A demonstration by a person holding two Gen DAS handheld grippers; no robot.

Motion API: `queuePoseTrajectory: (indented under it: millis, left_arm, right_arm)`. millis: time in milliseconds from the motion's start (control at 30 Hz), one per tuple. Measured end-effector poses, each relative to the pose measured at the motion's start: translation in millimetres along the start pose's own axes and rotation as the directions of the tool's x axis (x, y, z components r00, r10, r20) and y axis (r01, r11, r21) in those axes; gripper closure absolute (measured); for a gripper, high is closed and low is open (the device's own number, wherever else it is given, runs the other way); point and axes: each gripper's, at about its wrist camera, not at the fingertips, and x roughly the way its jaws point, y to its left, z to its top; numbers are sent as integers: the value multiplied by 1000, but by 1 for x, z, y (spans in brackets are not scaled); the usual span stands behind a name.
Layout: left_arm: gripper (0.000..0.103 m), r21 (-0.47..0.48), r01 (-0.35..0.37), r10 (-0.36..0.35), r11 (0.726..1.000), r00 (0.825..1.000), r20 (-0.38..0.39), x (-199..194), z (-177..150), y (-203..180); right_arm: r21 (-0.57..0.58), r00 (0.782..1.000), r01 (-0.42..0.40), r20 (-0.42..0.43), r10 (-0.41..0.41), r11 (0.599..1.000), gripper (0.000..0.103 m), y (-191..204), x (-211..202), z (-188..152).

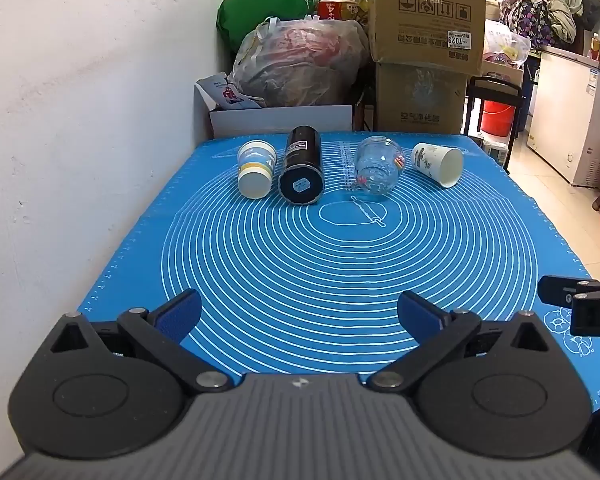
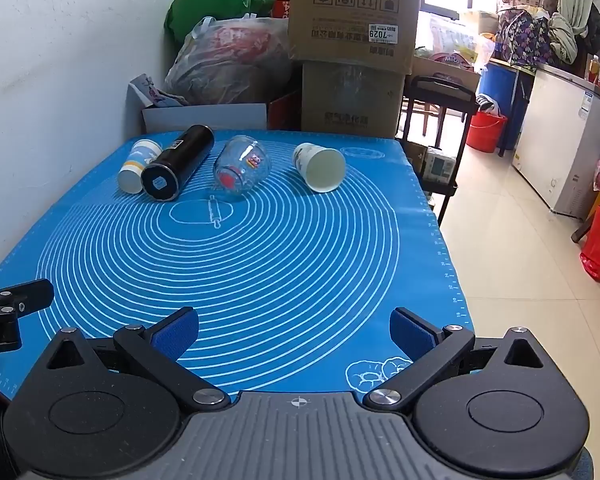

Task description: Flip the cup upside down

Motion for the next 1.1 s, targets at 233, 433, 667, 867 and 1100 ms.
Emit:
queuePoseTrajectory:
  millis: [233, 433, 667, 867, 1100]
  left_arm:
    - [0, -1, 6, -6, 1000, 1000, 2, 4, -2, 4]
    - [0, -1, 6, -6, 1000, 1000, 4, 4, -1, 4]
    - [0, -3, 10, -10, 1000, 1000, 8, 5, 1, 4]
    - [0, -7, 11, -10, 1000, 1000, 14, 3, 1, 4]
    - [0, -5, 14, -14, 1000, 1000, 17, 3, 0, 5]
  right_arm:
    - [0, 1000, 0, -1, 0, 1000, 0, -1, -2, 0]
    - [1, 1000, 1, -1, -1, 1000, 0, 1, -5, 1]
    - [1, 1000, 0, 3, 0, 1000, 0, -1, -1, -1]
    - [0, 1000, 0, 4, 0, 1000, 0, 0, -3, 0]
    - [-5, 1000, 2, 8, -2, 1000, 0, 1, -6, 1]
